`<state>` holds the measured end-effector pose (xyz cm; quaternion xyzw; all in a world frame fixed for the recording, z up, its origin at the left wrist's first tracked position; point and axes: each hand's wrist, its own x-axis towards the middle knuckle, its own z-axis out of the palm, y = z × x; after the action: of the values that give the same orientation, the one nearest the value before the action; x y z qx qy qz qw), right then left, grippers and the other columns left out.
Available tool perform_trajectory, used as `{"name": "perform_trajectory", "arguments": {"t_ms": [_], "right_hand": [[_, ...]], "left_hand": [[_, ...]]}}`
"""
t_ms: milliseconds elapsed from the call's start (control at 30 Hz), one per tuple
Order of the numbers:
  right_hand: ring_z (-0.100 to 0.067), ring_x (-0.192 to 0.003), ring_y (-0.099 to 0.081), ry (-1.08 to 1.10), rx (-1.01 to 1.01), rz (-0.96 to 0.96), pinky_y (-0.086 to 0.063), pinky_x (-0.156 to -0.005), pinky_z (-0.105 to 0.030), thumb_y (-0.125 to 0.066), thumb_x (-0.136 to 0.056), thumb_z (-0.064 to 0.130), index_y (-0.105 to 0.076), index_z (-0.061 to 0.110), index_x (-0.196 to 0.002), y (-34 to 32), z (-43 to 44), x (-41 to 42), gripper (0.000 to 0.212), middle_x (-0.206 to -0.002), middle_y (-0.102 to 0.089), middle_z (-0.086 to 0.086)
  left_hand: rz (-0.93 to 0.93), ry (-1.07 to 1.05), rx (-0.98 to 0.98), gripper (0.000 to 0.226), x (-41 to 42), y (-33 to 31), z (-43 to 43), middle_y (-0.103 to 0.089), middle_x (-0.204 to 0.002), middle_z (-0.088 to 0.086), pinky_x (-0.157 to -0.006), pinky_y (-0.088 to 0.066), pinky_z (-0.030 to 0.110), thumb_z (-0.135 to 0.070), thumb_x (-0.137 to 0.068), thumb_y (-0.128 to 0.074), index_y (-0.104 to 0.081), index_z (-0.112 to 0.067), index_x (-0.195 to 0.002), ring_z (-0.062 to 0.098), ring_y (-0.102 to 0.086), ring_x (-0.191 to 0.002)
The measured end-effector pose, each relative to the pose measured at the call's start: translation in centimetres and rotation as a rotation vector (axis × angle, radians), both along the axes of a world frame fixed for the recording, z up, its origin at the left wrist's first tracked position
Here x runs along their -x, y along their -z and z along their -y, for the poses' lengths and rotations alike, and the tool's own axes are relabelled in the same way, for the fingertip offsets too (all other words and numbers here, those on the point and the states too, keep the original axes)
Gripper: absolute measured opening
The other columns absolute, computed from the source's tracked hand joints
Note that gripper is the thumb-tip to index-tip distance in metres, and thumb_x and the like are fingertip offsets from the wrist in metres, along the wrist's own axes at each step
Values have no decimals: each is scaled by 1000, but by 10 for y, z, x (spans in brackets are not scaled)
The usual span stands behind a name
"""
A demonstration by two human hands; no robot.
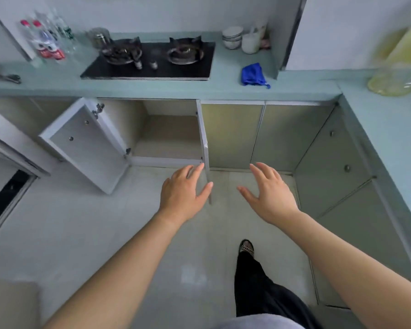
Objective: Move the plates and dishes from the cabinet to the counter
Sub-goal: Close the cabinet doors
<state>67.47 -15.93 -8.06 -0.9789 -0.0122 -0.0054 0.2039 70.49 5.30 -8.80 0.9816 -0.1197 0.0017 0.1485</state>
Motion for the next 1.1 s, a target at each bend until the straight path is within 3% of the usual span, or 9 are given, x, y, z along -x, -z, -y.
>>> {"name": "perform_trajectory", "arguments": {"t_ms": [200, 433, 600, 700, 767, 900, 1100], "right_hand": [[-23, -139, -23, -89, -1, -28, -29, -110, -40, -44, -90, 51, -29, 15, -142, 24, 8, -151, 65, -150, -30, -4], [-23, -135, -27, -265, 51, -135, -29, -107, -37, -45, -90, 49, -35, 17, -137, 58, 23, -332, 58, -146, -34, -3], [-24, -137, -25, -403, 42, -111, -31, -106, -41, -49, -89, 47, -35, 16, -139, 96, 7, -462, 61, -148, -32, -4], [-25, -137, -29, -419, 22, -75, -35, -104, -44, -39, -84, 55, -39, 14, -137, 119, -6, -525, 67, -147, -36, -5], [-28, -137, -29, -447, 25, -37, -32, -107, -46, -34, -82, 56, -40, 12, -136, 133, -14, -562, 70, -146, -37, -7], [-27, -140, -22, -474, 70, 13, -20, -115, -45, -48, -90, 45, -34, 11, -140, 159, -26, -621, 62, -150, -31, -5], [-25, -139, -25, -464, 131, 45, -15, -114, -40, -48, -91, 40, -33, 9, -140, 182, -26, -644, 61, -149, -32, -6]], "left_hand": [[-31, -99, 53, 55, -129, 25, 8, -43, -140, 1, -92, -42, 35, -47, -93, -39, -32, -24, -143, 21, -40, -128], [-198, -307, 120, 52, -267, 71, 25, -44, -140, 1, -89, -46, 38, -45, -93, -41, -35, -24, -141, 24, -45, -123], [-268, -410, 185, 50, -368, 118, 39, -45, -138, 3, -88, -47, 39, -42, -93, -43, -36, -25, -140, 26, -49, -118], [-307, -467, 252, 50, -419, 146, 46, -45, -138, 4, -89, -47, 39, -40, -93, -43, -35, -25, -140, 26, -49, -119], [-324, -490, 272, 51, -445, 163, 49, -46, -137, 3, -87, -48, 38, -39, -93, -45, -33, -26, -141, 25, -49, -118], [-365, -501, 341, 53, -473, 190, 52, -51, -130, 4, -86, -47, 35, -33, -92, -50, -32, -25, -141, 24, -54, -110], [-371, -516, 451, 53, -475, 199, 49, -57, -122, 0, -84, -42, 26, -26, -92, -53, -36, -27, -142, 19, -59, -90]]}}
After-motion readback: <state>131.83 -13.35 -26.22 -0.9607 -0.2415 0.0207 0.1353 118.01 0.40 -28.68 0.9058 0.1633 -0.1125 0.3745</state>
